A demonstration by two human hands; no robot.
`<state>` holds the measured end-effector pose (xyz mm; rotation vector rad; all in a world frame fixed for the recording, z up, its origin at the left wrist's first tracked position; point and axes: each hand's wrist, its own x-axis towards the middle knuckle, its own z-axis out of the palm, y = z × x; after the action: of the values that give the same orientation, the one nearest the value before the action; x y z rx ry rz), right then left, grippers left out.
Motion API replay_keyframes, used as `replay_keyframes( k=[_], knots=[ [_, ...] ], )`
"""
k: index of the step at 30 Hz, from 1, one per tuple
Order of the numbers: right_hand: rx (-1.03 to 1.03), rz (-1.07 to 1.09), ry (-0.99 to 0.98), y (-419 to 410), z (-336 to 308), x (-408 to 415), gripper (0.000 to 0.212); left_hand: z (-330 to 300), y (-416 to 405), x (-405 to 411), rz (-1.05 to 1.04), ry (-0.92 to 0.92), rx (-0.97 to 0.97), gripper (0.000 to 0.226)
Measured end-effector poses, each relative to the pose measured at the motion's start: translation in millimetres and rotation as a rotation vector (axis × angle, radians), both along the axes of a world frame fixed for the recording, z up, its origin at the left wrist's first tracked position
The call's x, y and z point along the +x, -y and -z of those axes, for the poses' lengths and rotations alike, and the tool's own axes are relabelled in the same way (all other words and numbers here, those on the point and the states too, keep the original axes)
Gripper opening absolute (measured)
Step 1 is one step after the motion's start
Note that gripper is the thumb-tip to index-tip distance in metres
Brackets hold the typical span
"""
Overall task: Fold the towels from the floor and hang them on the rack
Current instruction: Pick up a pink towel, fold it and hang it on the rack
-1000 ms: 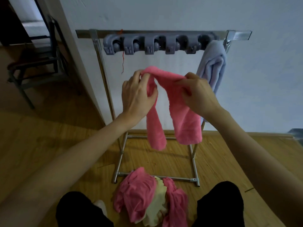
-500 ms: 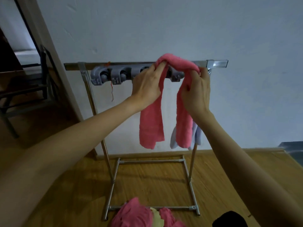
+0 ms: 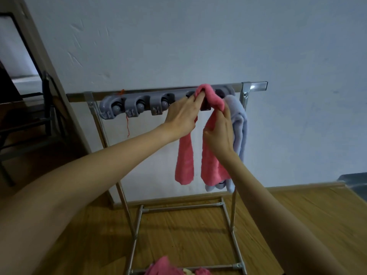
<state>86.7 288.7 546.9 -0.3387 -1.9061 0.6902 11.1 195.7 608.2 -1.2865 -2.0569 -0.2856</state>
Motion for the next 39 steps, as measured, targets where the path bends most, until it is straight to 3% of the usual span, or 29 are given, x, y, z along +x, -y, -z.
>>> replay_keyframes(
  k=[10,20,23,27,30,33,35,39],
  knots=[
    [0.06,0.003,0.136,-20,46,1,0.061,20,1,3,-0.017,-0.018,-0.171,0.07],
    [0.135,-0.093,0.149,-31,64,14,0.025,63,2,-6,0.033,-0.006,-0.087,0.074],
    [0.142,-0.105,0.152,-31,69,17,0.025,78,4,-6,0.156,0.063,0.045,0.061],
    [0.095,-0.113,0.186,-26,82,25,0.047,118,17,-2,0.291,0.215,0.239,0.052],
    [0.068,-0.119,0.191,-24,99,29,0.06,161,23,-1,0.185,0.429,0.322,0.063],
    [-0.04,-0.116,0.16,-23,119,26,0.069,202,20,-2,0.048,0.589,0.238,0.076],
    [-0.129,-0.067,0.148,-23,134,22,0.065,225,13,-2,-0.013,0.683,0.196,0.081],
    [-0.191,0.074,0.171,-20,156,15,0.036,255,-6,-1,-0.1,0.805,0.228,0.073]
  ],
)
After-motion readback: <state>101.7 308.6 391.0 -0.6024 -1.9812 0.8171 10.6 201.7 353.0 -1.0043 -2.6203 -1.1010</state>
